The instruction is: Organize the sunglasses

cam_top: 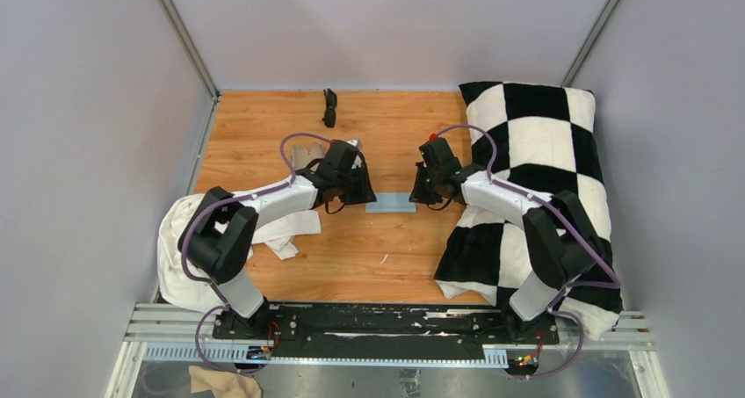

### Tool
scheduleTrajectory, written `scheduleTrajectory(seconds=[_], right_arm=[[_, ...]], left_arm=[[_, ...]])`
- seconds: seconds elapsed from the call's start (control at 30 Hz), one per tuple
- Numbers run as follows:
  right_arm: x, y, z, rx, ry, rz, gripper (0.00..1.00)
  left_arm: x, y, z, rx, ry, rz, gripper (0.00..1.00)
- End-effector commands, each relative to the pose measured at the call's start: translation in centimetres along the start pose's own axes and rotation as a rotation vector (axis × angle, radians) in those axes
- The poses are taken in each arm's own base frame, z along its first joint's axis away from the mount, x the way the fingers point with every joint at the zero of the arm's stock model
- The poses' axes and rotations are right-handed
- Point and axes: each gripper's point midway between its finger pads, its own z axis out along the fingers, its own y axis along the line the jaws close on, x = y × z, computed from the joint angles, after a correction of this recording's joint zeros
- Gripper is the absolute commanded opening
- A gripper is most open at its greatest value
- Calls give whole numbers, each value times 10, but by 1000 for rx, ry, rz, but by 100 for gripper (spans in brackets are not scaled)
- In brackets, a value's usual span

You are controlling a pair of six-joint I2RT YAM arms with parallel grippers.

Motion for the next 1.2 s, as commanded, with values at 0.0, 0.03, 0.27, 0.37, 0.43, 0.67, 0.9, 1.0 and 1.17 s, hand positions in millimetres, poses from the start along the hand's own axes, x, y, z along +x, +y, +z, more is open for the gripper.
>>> scheduleTrajectory(seconds=[0.0, 0.03, 0.27, 0.37, 0.43, 0.67, 0.9, 1.0, 1.17], right_arm=[[18, -1, 8, -25, 64, -8, 7], [20, 1, 10, -36, 73, -12, 6], [30, 22, 25, -105, 133, -8, 1], [36, 29, 31, -125, 159, -3, 0], [38, 30, 35, -129, 167, 0, 0], [48, 11, 40, -58, 178, 0, 0], [40, 19, 26, -87, 153, 9, 0], [28, 30, 20, -116, 123, 5, 0], [27, 36, 30, -128, 141, 10, 0]], left_arm=[[24, -10, 15, 74, 66, -26, 32], [25, -9, 17, 75, 68, -30, 31], [23, -12, 29, 92, 51, -36, 30], [27, -14, 35, 101, 80, -56, 29], [32, -14, 38, 100, 98, -67, 29], [44, 2, 45, 50, 115, -70, 28], [36, -7, 39, 75, 98, -57, 28], [24, -21, 30, 117, 70, -49, 28], [18, -40, 28, 188, 78, -76, 29]])
